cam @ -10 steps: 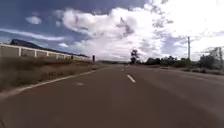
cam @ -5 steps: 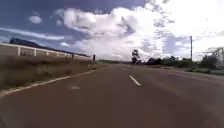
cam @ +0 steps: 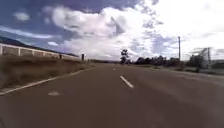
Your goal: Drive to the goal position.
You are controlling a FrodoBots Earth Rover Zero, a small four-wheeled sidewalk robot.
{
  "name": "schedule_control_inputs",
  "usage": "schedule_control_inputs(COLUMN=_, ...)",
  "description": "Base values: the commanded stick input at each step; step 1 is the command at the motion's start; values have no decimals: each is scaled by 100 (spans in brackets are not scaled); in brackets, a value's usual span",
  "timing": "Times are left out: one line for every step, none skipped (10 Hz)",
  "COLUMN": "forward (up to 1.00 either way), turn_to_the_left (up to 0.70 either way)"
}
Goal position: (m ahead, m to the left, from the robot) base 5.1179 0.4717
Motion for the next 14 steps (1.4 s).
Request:
schedule_control_inputs(forward=100, turn_to_the_left=0)
schedule_control_inputs(forward=100, turn_to_the_left=0)
schedule_control_inputs(forward=100, turn_to_the_left=0)
schedule_control_inputs(forward=100, turn_to_the_left=0)
schedule_control_inputs(forward=100, turn_to_the_left=0)
schedule_control_inputs(forward=100, turn_to_the_left=0)
schedule_control_inputs(forward=100, turn_to_the_left=0)
schedule_control_inputs(forward=100, turn_to_the_left=0)
schedule_control_inputs(forward=100, turn_to_the_left=0)
schedule_control_inputs(forward=100, turn_to_the_left=0)
schedule_control_inputs(forward=100, turn_to_the_left=0)
schedule_control_inputs(forward=100, turn_to_the_left=0)
schedule_control_inputs(forward=100, turn_to_the_left=0)
schedule_control_inputs(forward=100, turn_to_the_left=0)
